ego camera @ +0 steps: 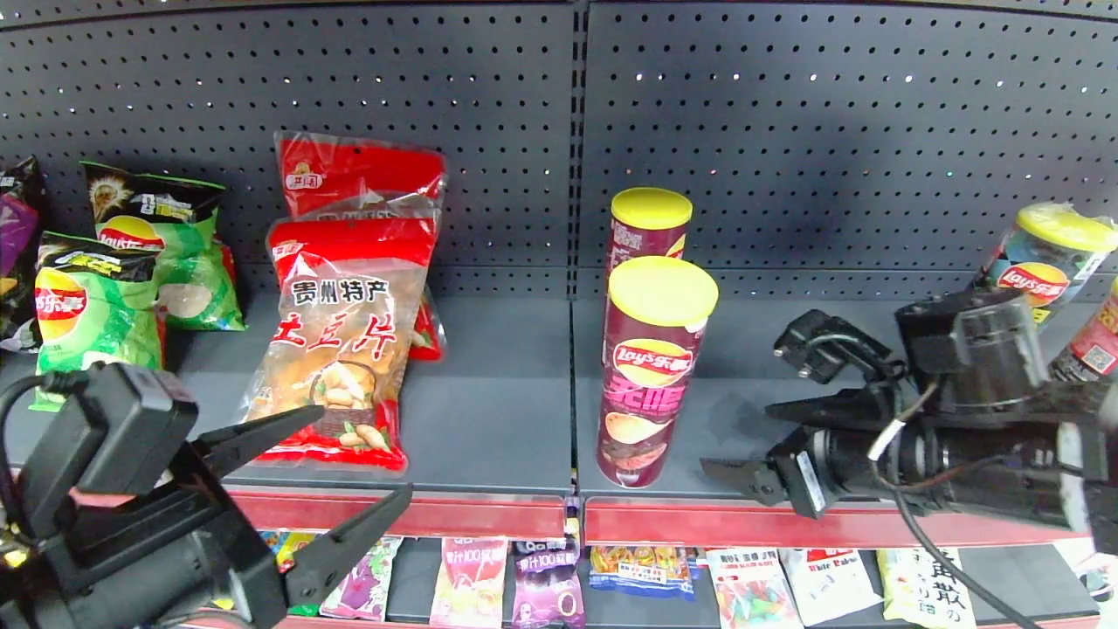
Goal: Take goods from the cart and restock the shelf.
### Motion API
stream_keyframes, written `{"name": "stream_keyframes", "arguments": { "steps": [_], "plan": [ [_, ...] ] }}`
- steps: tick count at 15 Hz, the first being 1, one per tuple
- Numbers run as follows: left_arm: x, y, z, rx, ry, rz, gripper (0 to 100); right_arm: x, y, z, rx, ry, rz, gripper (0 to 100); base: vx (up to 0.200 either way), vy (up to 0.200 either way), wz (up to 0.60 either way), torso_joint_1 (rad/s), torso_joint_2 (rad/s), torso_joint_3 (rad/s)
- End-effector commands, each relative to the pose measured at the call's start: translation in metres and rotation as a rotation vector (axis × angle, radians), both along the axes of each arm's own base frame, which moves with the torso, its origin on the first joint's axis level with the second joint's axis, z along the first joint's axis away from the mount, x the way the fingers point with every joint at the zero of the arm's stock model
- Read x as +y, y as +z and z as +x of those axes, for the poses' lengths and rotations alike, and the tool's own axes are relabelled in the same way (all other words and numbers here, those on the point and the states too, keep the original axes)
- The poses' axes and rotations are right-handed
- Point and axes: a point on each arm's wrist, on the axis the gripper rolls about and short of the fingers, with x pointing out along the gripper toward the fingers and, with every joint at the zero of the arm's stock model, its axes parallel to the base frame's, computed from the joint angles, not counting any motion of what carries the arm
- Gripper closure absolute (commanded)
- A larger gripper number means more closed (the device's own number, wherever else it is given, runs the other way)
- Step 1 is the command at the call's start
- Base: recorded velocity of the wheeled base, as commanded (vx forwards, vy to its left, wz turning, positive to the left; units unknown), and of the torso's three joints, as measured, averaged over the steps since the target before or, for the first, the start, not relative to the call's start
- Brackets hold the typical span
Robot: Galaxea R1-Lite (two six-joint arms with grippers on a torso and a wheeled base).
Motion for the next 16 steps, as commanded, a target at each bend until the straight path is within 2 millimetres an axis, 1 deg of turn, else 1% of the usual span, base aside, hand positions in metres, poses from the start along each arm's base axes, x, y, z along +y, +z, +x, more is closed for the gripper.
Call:
{"name": "stream_keyframes", "arguments": {
  "steps": [1,2,3,4,5,6,7,8,10,11,12,14,15,16],
  "plan": [
    [0.030,-0.021,-0.040,-0.018,0.062,-0.016,0,-0.041,0.021,-0.081,-0.149,0.051,0.095,0,0.000,0.000,0.00,0.000,0.00,0.000],
    [0.042,-0.033,-0.056,-0.002,0.118,-0.024,0,-0.058,0.020,-0.110,-0.202,0.080,0.143,0,0.000,0.000,0.00,0.000,0.00,0.000],
    [0.051,-0.040,-0.067,0.008,0.159,-0.021,0,-0.072,0.018,-0.132,-0.247,0.122,0.198,0,0.000,0.000,0.00,0.000,0.00,0.000],
    [0.057,-0.042,-0.074,0.019,0.197,-0.020,0,-0.080,0.017,-0.145,-0.280,0.142,0.231,0,0.000,0.000,0.00,0.000,0.00,0.000],
    [0.068,-0.043,-0.086,0.044,0.291,-0.029,0,-0.096,0.014,-0.167,-0.320,0.116,0.249,0,0.000,0.000,0.00,0.000,0.00,0.000],
    [0.075,-0.043,-0.096,0.067,0.359,-0.039,0,-0.107,0.015,-0.181,-0.337,0.044,0.234,0,0.000,0.000,0.00,0.000,0.00,0.000],
    [0.078,-0.042,-0.102,0.077,0.400,-0.049,0,-0.114,0.017,-0.189,-0.338,-0.014,0.221,0,0.000,0.000,0.00,0.000,0.00,0.000],
    [0.085,-0.048,-0.119,0.101,0.499,-0.051,0,-0.124,0.022,-0.206,-0.309,-0.182,0.203,0,0.000,0.000,0.00,0.000,0.00,0.000],
    [0.088,-0.060,-0.137,0.126,0.620,-0.044,0,-0.129,0.027,-0.220,-0.305,-0.423,0.164,0,0.000,0.000,0.00,0.000,0.00,0.000],
    [0.088,-0.063,-0.142,0.125,0.652,-0.047,0,-0.130,0.026,-0.224,-0.314,-0.487,0.152,0,0.000,0.000,0.00,0.000,0.00,0.000],
    [0.087,-0.068,-0.148,0.114,0.743,-0.057,0,-0.128,0.020,-0.233,-0.336,-0.613,0.134,0,0.000,0.000,0.00,0.000,0.00,0.000],
    [0.083,-0.068,-0.149,0.107,0.856,-0.086,0,-0.123,0.004,-0.241,-0.322,-0.761,0.101,0,0.000,0.000,0.00,0.000,0.00,0.000],
    [0.083,-0.069,-0.151,0.078,0.833,-0.101,0,-0.121,-0.009,-0.246,-0.331,-0.785,0.101,0,0.000,0.000,0.00,0.000,0.00,0.000],
    [0.082,-0.071,-0.154,0.050,0.755,-0.116,0,-0.120,-0.025,-0.252,-0.360,-0.755,0.117,0,0.000,0.000,0.00,0.000,0.00,0.000]
  ]
}}
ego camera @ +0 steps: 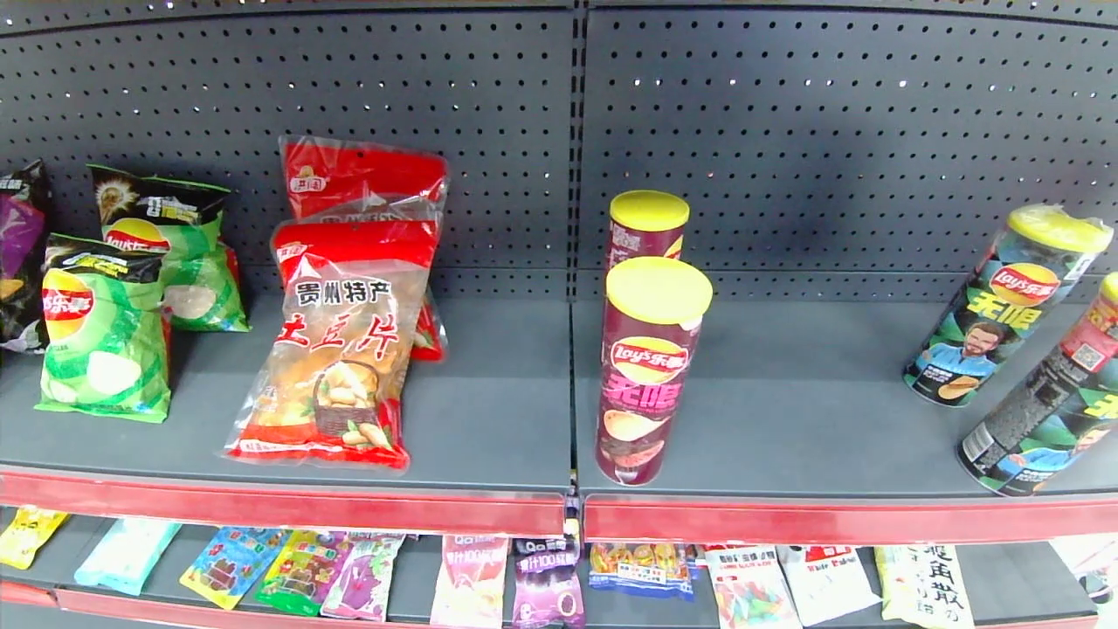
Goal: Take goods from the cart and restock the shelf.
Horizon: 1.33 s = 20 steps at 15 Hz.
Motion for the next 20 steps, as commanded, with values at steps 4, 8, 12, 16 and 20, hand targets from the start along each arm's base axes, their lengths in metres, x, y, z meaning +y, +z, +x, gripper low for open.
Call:
{"name": "stream_keyframes", "arguments": {
  "steps": [4,8,12,16,20],
  "plan": [
    [-0.001,-0.007,-0.010,-0.167,-0.161,0.071,0,0.002,-0.066,0.002,-0.182,0.034,-0.058,0,0.000,0.000,0.00,0.000,0.00,0.000],
    [0.001,-0.013,-0.001,-0.261,-0.053,0.097,0,0.001,-0.083,0.012,-0.241,-0.006,-0.044,0,0.000,0.000,0.00,0.000,0.00,0.000],
    [-0.002,-0.014,0.003,-0.328,-0.173,0.057,0,-0.002,-0.087,0.009,-0.231,0.180,0.015,0,0.000,0.000,0.00,0.000,0.00,0.000],
    [0.000,-0.014,0.003,-0.325,-0.086,0.072,0,-0.001,-0.089,0.004,-0.305,0.131,0.007,0,0.000,0.000,0.00,0.000,0.00,0.000],
    [-0.004,-0.013,0.002,-0.342,-0.271,0.041,0,-0.002,-0.089,0.004,-0.305,0.114,0.007,0,0.000,0.000,0.00,0.000,0.00,0.000]
  ]
}}
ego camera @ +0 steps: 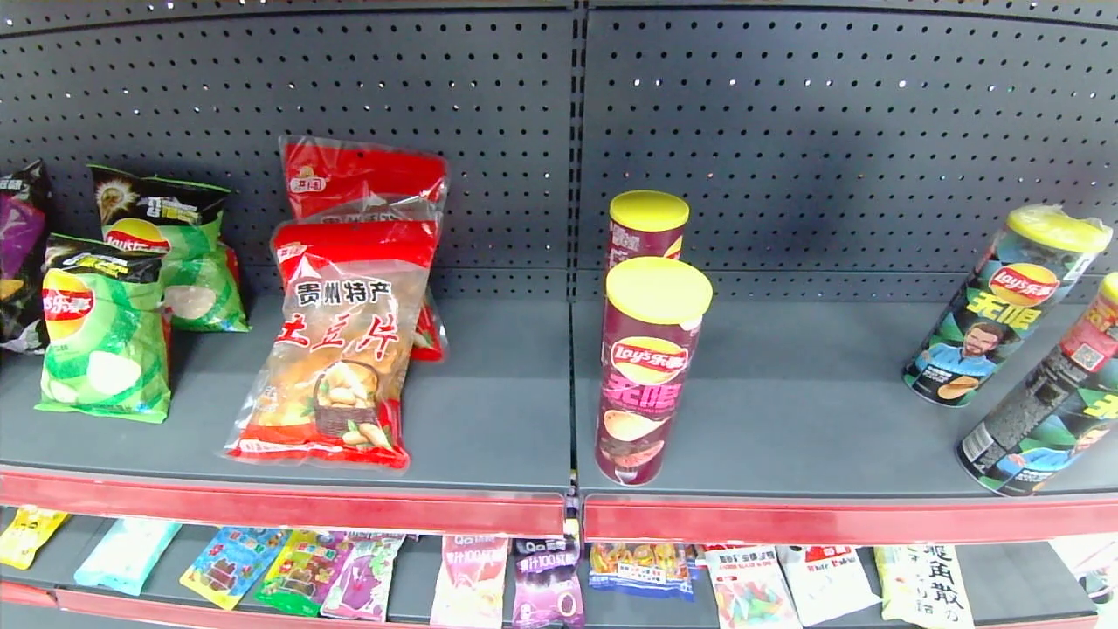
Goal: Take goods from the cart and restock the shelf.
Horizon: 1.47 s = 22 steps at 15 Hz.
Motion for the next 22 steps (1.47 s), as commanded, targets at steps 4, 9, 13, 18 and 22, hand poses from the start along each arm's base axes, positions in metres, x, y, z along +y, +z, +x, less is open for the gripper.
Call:
{"name": "stream_keyframes", "arguments": {
  "steps": [4,9,13,18,22],
  "plan": [
    [0.0042,-0.0019,0.0002,0.018,0.192,-0.028,0,0.0000,-0.0002,-0.0005,-0.007,0.000,0.000,0,0.000,0.000,0.00,0.000,0.00,0.000],
    [0.0013,-0.0059,0.0003,0.058,0.061,0.042,0,0.0000,-0.0002,-0.0004,-0.005,0.001,0.000,0,0.000,0.000,0.00,0.000,0.00,0.000],
    [0.0013,-0.0059,0.0003,0.058,0.064,0.035,0,0.0000,-0.0002,-0.0005,-0.007,0.001,0.000,0,0.000,0.000,0.00,0.000,0.00,0.000],
    [0.0013,-0.0059,0.0003,0.058,0.064,0.032,0,0.0000,-0.0002,-0.0005,-0.007,0.001,0.000,0,-0.160,0.000,0.00,0.007,0.00,0.002],
    [0.0013,-0.0059,0.0003,0.058,0.064,0.033,0,0.0000,-0.0002,-0.0005,-0.007,0.001,-0.002,0,-0.050,0.000,0.00,-0.001,0.00,-0.001]
  ]
}}
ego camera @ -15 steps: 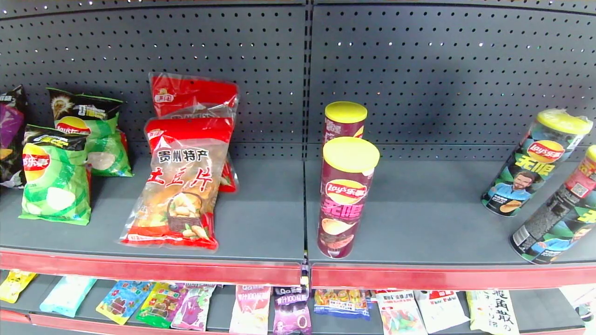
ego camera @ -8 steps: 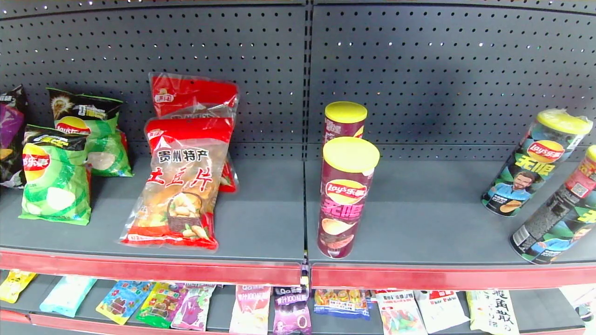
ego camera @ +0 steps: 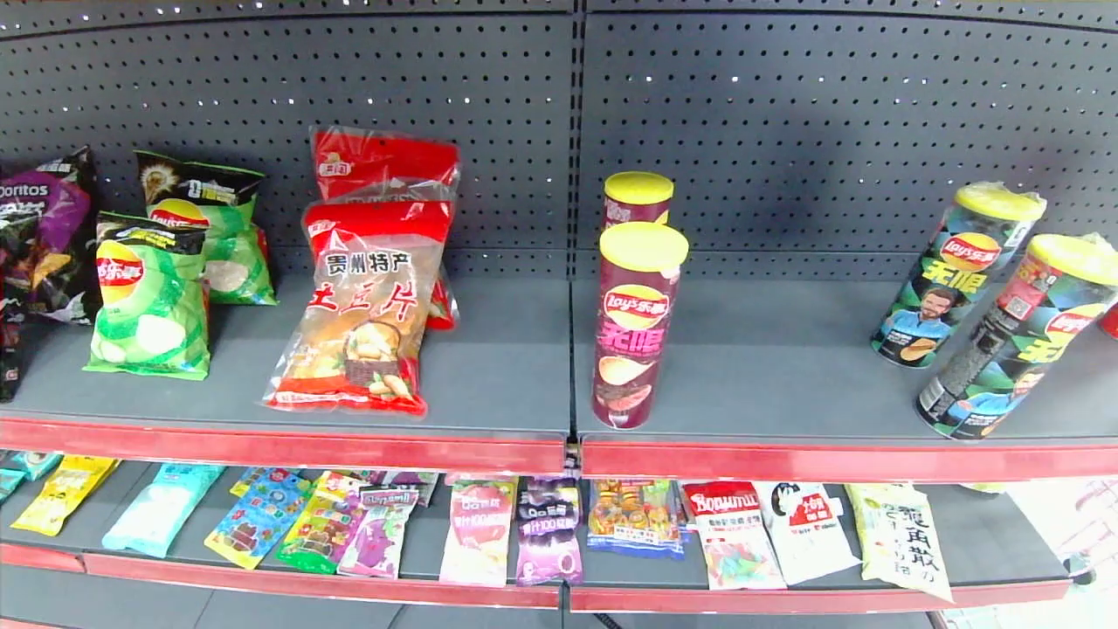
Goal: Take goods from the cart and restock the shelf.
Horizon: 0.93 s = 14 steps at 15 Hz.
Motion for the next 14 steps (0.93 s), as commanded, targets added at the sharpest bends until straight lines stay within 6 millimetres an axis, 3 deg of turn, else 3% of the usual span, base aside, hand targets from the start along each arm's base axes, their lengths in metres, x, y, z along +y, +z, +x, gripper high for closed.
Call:
{"name": "stream_keyframes", "arguments": {
  "steps": [1,14],
  "plan": [
    [0.0000,0.0000,0.0001,0.002,0.000,0.002,0,0.0000,0.0000,0.0001,0.002,0.001,-0.003,0,0.000,-0.200,0.00,0.012,0.00,0.002],
    [0.0000,0.0000,0.0001,0.002,0.000,-0.003,0,0.0000,0.0000,0.0000,0.000,0.001,0.000,0,0.000,-0.200,0.00,0.004,0.00,0.004]
  ]
}}
